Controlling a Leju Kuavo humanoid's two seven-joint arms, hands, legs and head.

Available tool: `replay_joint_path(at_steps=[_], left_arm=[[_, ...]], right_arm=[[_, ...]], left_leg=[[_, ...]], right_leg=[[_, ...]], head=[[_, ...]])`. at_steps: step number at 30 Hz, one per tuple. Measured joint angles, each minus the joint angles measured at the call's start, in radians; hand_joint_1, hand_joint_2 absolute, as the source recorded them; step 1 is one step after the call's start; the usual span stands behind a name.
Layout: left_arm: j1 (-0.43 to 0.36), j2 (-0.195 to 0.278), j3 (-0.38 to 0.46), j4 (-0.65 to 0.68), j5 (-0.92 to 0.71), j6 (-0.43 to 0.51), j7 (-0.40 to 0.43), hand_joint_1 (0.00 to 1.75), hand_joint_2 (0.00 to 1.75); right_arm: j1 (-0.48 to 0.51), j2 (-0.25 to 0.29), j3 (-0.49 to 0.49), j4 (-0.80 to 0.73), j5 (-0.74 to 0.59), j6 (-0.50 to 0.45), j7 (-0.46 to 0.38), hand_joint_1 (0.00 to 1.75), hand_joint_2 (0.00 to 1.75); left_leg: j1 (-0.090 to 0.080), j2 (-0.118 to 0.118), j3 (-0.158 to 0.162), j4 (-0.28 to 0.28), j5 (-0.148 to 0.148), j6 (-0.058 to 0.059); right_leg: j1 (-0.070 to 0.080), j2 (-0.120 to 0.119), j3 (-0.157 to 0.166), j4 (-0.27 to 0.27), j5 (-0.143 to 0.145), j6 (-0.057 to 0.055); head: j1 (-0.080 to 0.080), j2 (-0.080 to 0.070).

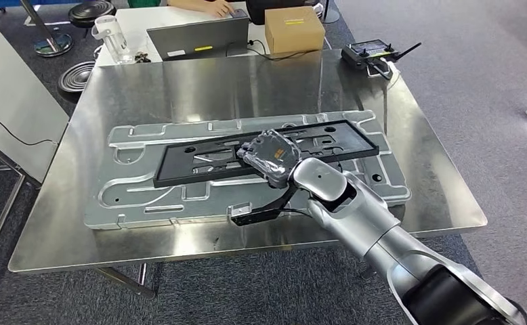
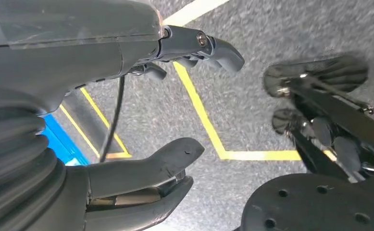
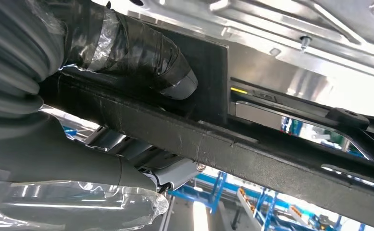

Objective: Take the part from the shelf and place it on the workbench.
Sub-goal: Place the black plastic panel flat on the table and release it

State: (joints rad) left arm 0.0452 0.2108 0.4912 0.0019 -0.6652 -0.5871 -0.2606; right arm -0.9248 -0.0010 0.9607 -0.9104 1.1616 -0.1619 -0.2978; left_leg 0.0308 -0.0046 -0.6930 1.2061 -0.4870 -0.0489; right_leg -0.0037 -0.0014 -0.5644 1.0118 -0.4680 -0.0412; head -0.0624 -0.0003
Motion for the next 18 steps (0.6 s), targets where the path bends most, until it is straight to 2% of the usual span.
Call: replay_joint_path(at_steps=[1,2,3,4,6,7,10,13,18], left_arm=[[0.001,0.0,0.001,0.0,-0.001,0.0,0.0,0.0,1.75],[0.001,0.001,0.003,0.0,-0.001,0.0,0.0,0.0,1.75],[0.0,0.001,0.005,0.0,-0.002,0.0,0.0,0.0,1.75],[0.0,0.0,0.007,0.0,-0.003,0.0,0.0,0.0,1.75],[0.0,0.0,0.011,0.0,-0.004,0.0,0.001,0.0,1.75],[0.001,-0.001,0.013,0.0,-0.004,0.0,0.001,0.0,1.75],[0.001,-0.001,0.018,0.0,-0.005,0.0,0.001,0.0,1.75],[0.001,-0.002,0.02,0.0,-0.005,0.0,0.001,0.0,1.75],[0.001,-0.002,0.021,0.0,-0.005,0.0,0.001,0.0,1.75]], right_arm=[[0.0,0.0,-0.003,0.004,0.0,-0.001,0.001,1.75,1.75],[0.0,0.0,-0.006,0.009,0.0,-0.002,0.001,1.75,1.75],[-0.001,-0.001,-0.009,0.015,0.0,-0.004,0.002,1.75,1.75],[-0.001,-0.002,-0.012,0.021,0.0,-0.006,0.002,1.75,1.75],[0.0,-0.003,-0.015,0.032,-0.001,-0.009,0.002,1.75,1.75],[0.001,-0.004,-0.017,0.038,-0.001,-0.011,0.002,1.75,1.75],[0.001,-0.006,-0.027,0.058,-0.002,-0.022,0.002,1.75,1.75],[0.002,-0.007,-0.03,0.077,-0.002,-0.025,0.001,1.75,1.75],[0.002,-0.008,-0.031,0.084,-0.002,-0.026,0.001,1.75,1.75]], left_leg=[[0.002,0.002,0.025,-0.064,0.037,-0.002],[0.0,0.002,0.048,-0.122,0.061,0.0],[-0.002,0.003,0.063,-0.156,0.07,0.006],[-0.006,0.002,0.069,-0.169,0.065,0.015],[-0.008,0.0,0.071,-0.175,0.063,0.03],[-0.009,0.0,0.071,-0.177,0.063,0.032],[-0.01,-0.003,0.074,-0.183,0.063,0.036],[-0.011,-0.003,0.075,-0.183,0.06,0.041],[-0.011,-0.003,0.075,-0.183,0.058,0.044]], right_leg=[[-0.002,0.001,0.005,0.005,-0.009,0.005],[-0.002,0.001,0.008,0.012,-0.018,0.012],[-0.001,0.002,0.008,0.017,-0.024,0.019],[0.0,0.002,0.008,0.019,-0.028,0.025],[0.002,0.002,0.009,0.016,-0.029,0.03],[0.002,0.002,0.01,0.014,-0.029,0.027],[0.001,0.001,0.015,0.007,-0.027,0.015],[0.001,0.001,0.019,0.0,-0.028,0.015],[0.001,0.001,0.02,-0.002,-0.028,0.015]], head=[[0.0,0.0],[0.0,0.0],[0.0,0.0],[0.0,0.0],[0.0,0.0],[0.0,0.0],[0.0,0.0],[0.0,0.0],[0.0,0.0]])
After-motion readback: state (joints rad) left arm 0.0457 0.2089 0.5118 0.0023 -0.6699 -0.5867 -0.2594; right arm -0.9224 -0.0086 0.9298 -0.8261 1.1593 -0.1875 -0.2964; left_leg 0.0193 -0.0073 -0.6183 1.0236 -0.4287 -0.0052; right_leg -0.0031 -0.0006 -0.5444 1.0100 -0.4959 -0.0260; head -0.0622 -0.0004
